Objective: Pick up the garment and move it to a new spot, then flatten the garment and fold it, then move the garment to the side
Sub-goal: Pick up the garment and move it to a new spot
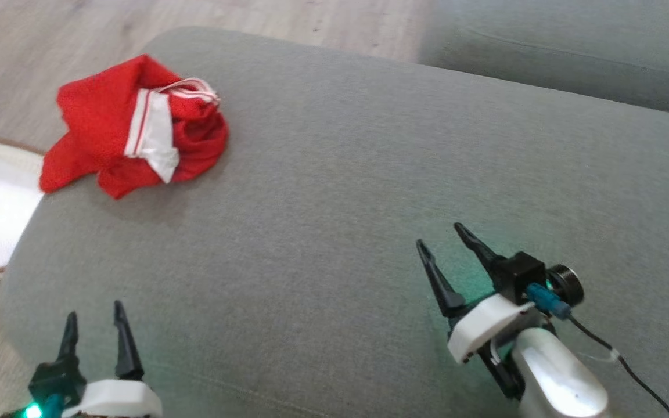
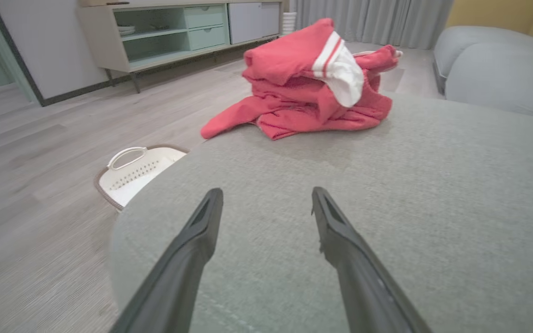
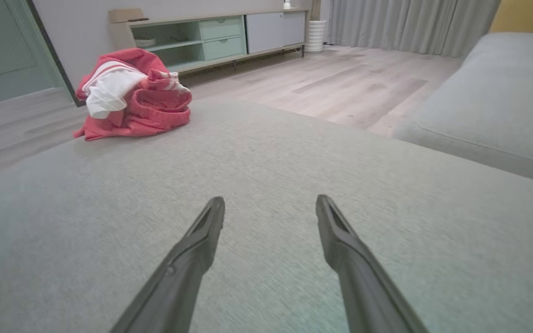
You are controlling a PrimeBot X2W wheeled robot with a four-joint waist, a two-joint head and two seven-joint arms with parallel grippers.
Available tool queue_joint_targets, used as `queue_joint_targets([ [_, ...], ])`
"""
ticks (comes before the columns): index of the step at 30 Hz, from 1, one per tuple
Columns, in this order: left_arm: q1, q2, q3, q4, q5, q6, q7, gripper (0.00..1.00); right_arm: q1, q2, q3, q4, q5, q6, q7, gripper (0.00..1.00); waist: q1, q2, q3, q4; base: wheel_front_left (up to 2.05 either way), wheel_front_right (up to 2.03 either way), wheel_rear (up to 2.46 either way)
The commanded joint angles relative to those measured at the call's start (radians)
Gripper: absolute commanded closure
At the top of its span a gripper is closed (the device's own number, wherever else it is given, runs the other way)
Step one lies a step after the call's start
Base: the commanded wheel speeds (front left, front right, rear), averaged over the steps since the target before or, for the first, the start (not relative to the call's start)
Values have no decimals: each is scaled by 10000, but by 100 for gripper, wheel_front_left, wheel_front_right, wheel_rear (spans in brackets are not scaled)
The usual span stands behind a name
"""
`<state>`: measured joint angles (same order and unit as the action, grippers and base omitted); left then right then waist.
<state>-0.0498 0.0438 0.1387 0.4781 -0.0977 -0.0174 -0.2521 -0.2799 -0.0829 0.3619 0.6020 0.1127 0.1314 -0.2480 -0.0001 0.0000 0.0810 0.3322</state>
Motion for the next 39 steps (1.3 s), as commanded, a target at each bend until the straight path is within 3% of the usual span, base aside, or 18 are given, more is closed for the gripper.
queue_joint_targets([
  [1, -192, 73, 488, -325, -37, 21, -97, 0, -474, 97, 407, -212, 145, -7, -137, 0, 1, 0, 75, 408, 0, 0, 0],
  [9, -562, 234, 779, -928, 253, -390, -97, 0, -522, 88, 981, -163, 373, -7, -138, 0, 1, 0, 271, 410, 0, 0, 0],
  [11, -917, 354, 523, -1073, 190, -761, -97, 0, -575, -5, 1030, -225, 387, -7, -138, 0, 1, 0, 438, 317, 0, 0, 0],
  [18, -2696, 973, 159, -1045, -112, -1060, -97, 0, -863, -245, 1060, -531, 443, -7, -138, 0, 1, 0, 1209, -147, 0, 0, 0],
  [39, -7117, 3636, -476, 3584, -1170, -1111, -97, 0, -1823, -846, 828, -1681, 317, -7, -138, 0, 1, 0, 3469, -1562, 0, 0, 0],
])
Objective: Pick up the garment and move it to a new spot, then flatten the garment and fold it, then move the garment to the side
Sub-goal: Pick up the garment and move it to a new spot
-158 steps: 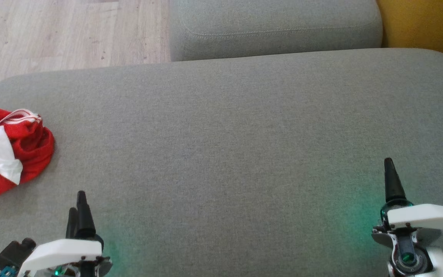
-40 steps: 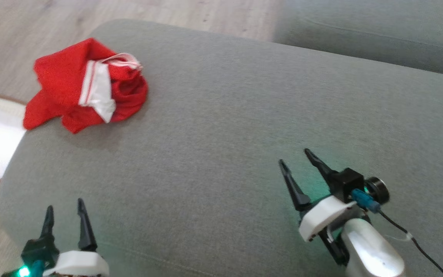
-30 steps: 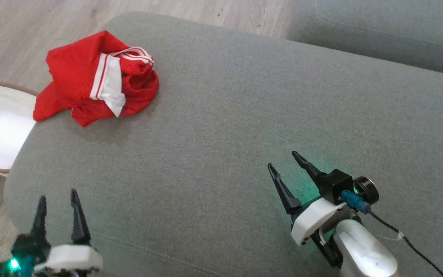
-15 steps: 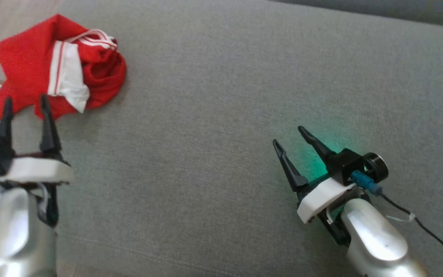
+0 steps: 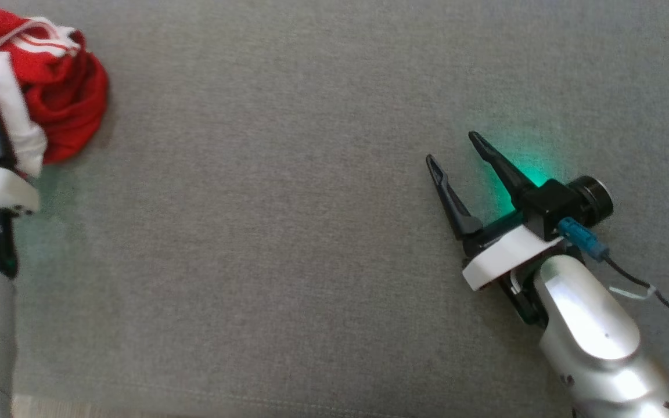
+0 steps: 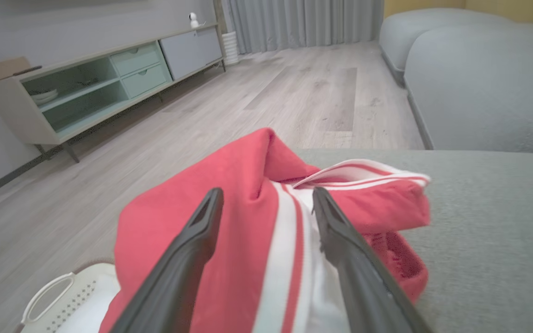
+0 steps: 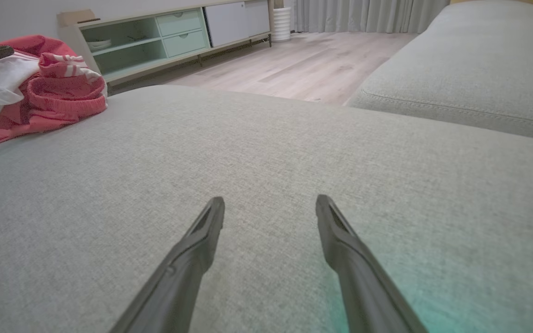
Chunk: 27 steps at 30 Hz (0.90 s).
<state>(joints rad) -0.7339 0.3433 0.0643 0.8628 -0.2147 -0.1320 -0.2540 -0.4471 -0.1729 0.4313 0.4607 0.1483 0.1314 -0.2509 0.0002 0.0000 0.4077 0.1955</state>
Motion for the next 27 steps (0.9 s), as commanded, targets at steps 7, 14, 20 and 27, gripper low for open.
queue_joint_targets([
  [7, -1180, 1111, 230, 1169, 225, 646, -11, 0, -251, -4, -38, -541, -103, -7, -109, 0, -2, 0, 682, -504, 0, 0, 0],
  [14, -1593, 1114, 154, 1955, 246, 1024, -20, 0, -307, 51, -216, -650, -163, -7, -109, 0, -2, 0, 951, -646, 0, 0, 0],
  [20, -1766, 955, -74, 2028, 333, 1037, -55, 100, -356, 119, -333, -621, -180, -7, -109, 0, -2, 0, 1057, -702, 0, 0, 0],
  [27, -1884, 834, -419, 932, 617, 938, -74, 100, -289, 256, -427, -503, -102, -7, -109, 0, -2, 0, 755, -848, 0, 0, 0],
])
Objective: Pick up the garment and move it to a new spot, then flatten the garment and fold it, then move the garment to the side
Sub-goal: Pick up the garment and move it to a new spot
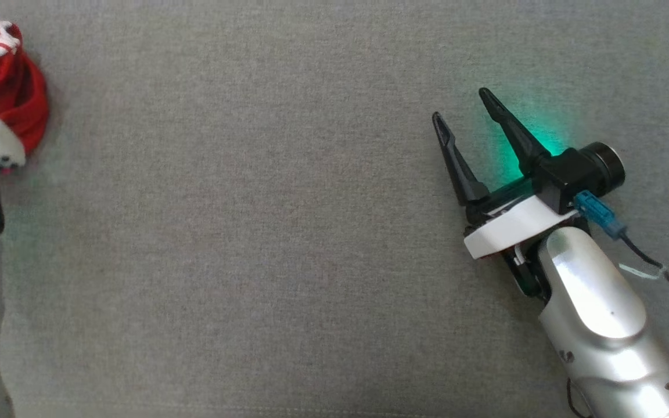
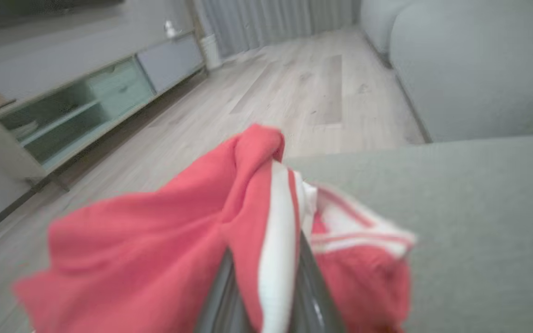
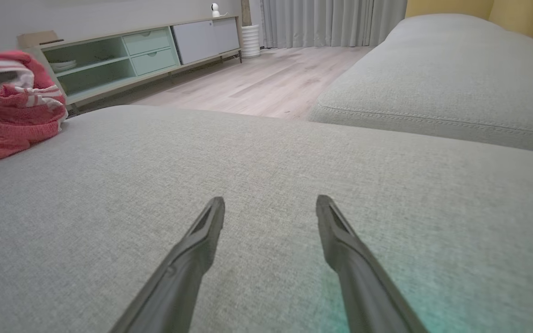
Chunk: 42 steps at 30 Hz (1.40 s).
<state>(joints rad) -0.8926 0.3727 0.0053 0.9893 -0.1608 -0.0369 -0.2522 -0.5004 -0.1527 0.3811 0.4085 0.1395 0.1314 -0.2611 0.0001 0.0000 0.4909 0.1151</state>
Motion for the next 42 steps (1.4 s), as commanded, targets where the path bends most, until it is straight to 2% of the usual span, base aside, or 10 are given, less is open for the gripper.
queue_joint_targets([
  [1, -297, 503, 105, -625, 137, -43, -91, 100, 274, 81, 51, 43, 1, -7, -7, 0, -1, 0, -175, -77, 0, 0, 0],
  [8, -230, 51, -613, -2497, 476, -490, -93, 100, 532, 385, -1, 145, 124, -7, -7, 0, -1, 0, -830, -544, 0, 0, 0],
  [14, 75, -839, -1427, -3467, 448, -744, -94, 100, 762, 606, -52, 181, 222, -7, -7, 0, -1, 0, -1286, -1226, 0, 0, 0],
  [25, 956, -2814, -3162, -3894, -278, -921, -95, 100, 1007, 864, -33, 80, 342, -7, -7, 0, -1, 0, -1731, -2809, 0, 0, 0],
  [29, 1406, -3155, -4248, -3844, -694, -932, -95, 100, 1096, 919, -50, 104, 394, -7, -7, 0, -1, 0, -1838, -3238, 0, 0, 0],
  [33, 1872, -3218, -5306, -4161, -1750, -934, -95, 100, 1190, 959, -118, 123, 434, -7, -7, 0, -1, 0, -1937, -3461, 0, 0, 0],
  [34, 1956, -3219, -5476, -4258, -1857, -894, -95, 81, 1210, 965, -133, 129, 431, -7, -7, 0, -1, 0, -1955, -3461, 0, 0, 0],
  [35, 2055, -3220, -5610, -4352, -1965, -837, -95, 49, 1230, 969, -155, 139, 430, -7, -7, 0, -1, 0, -1977, -3449, 0, 0, 0],
  [36, 2159, -3220, -5679, -4451, -2070, -739, -95, 0, 1257, 973, -196, 148, 427, -7, -7, 0, -1, 0, -2005, -3410, 0, 0, 0],
  [42, 2901, -3222, -5294, -4828, -1891, -199, -95, 0, 1388, 987, -509, 228, 390, -7, -7, 0, -1, 0, -2206, -3044, 0, 0, 0],
])
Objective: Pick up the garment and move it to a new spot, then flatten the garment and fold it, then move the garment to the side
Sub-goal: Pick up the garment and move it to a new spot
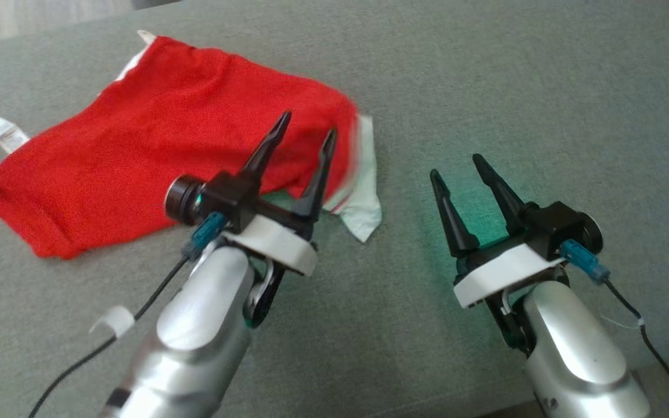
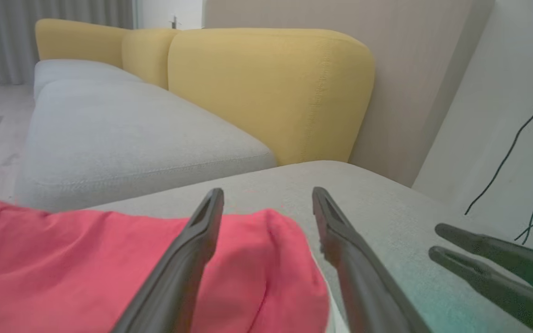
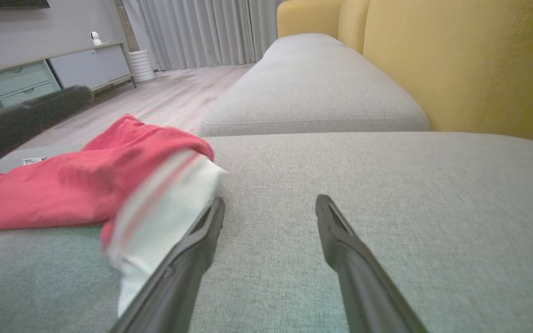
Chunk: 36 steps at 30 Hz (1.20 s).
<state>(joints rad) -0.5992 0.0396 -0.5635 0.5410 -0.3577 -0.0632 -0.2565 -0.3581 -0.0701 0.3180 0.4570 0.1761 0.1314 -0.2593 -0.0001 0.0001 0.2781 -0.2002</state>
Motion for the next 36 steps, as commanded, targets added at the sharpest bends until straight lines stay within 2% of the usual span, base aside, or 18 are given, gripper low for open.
queue_joint_targets([
  [1, -33, 108, 393, -344, 78, 64, -53, 0, -35, 161, 122, -257, 24, -7, -24, 0, 1, -1, -77, 109, 0, 0, 0],
  [7, 1265, 403, 1965, -1158, 667, 534, -53, 0, 75, 170, -183, -212, -51, -7, -24, 0, 1, -1, -345, 503, 0, 0, 0],
  [12, 2667, 625, 3320, -1856, 1190, 695, -53, 0, 356, 167, -477, -144, -105, -7, -24, 0, 1, -1, -737, 853, 0, 0, 0],
  [22, 4997, 327, 5526, -2836, 1750, 705, -53, 0, 1045, 161, -748, 113, -154, -7, -24, 0, 1, -1, -1592, 1165, 0, 0, 0],
  [27, 5709, 187, 6106, -3108, 1994, 560, -53, 0, 1398, 165, -846, 192, -174, -7, -24, 0, 1, -1, -1973, 1228, 0, 0, 0],
  [36, 6345, 112, 6333, -3037, 2101, 395, -53, 0, 1831, 175, -882, 445, -186, -7, -24, 0, 1, -1, -2505, 1279, 0, 0, 0],
])
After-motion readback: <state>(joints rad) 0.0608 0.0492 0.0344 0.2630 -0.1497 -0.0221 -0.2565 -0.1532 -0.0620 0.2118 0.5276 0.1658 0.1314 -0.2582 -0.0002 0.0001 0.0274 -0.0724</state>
